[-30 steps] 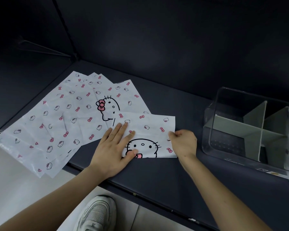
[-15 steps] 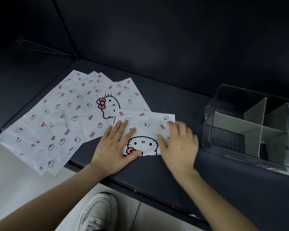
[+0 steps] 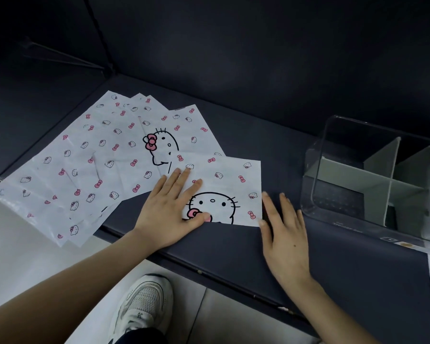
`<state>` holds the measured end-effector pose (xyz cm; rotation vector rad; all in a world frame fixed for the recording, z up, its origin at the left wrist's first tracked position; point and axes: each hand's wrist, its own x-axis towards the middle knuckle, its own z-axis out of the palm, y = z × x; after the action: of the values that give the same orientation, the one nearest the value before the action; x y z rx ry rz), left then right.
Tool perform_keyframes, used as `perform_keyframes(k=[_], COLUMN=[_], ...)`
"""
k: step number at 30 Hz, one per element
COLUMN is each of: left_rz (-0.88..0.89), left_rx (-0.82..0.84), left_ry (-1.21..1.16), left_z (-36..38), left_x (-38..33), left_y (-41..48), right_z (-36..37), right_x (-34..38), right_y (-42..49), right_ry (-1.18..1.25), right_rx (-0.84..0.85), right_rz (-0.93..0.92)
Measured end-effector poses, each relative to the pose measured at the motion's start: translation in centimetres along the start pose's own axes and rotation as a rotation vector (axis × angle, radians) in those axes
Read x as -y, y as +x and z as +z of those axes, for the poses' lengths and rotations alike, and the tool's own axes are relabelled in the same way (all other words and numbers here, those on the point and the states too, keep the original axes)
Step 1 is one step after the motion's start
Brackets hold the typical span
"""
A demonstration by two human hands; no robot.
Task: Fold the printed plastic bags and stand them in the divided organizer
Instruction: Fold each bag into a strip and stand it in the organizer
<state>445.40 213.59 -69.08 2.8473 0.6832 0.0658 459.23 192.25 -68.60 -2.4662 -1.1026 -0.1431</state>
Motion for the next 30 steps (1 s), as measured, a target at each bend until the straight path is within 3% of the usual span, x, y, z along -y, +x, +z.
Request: perform_keyframes(k=[5, 8, 11, 14, 18, 22, 25, 27, 30], left_rz=[-0.001, 0.027, 0.034, 0.114, 0.233, -0.160, -0.301, -0.338, -0.378], left_rx=[0.009, 0.000, -0.032, 0.046, 0.107, 0.089, -0.034, -0.096, -0.178], left_ry=[-0.013, -0.070, -0.385, -0.639, -0.553, -0.675, -0.758, -0.731, -0.675], left_z=[-0.2, -0.4, -1.2, -2.6, -3.3, -3.1, -2.8, -2.7, -2.6], left_x=[0.0, 0.2, 1.1, 3.1, 4.4, 3.2, 2.0, 1.2, 0.3], left_y=[0.0, -0.1, -0.3, -1.4, -3.0, -2.7, -2.4, -2.1, -1.1], right_z=[0.0, 0.5, 0.4, -1.2, -3.4, -4.1, -4.5, -4.3, -3.2], right_x=[-0.4, -0.5, -0.2, 0.3, 0.6, 1.1, 0.9, 0.6, 0.7], right_y=[1.3, 2.5, 3.1, 2.4, 1.1, 2.1, 3.3, 3.8, 4.6], right_ry=[-0.052, -0.086, -0.058, 0.063, 0.244, 0.590, 0.893, 0.979, 0.879], right_rx=[-0.063, 0.014, 0.000, 0.019, 0.175, 0.386, 0.516, 0.494, 0.393], right_rz=[-0.522, -0.599, -0.582, -0.476, -0.256, 0.077, 0.288, 0.391, 0.513])
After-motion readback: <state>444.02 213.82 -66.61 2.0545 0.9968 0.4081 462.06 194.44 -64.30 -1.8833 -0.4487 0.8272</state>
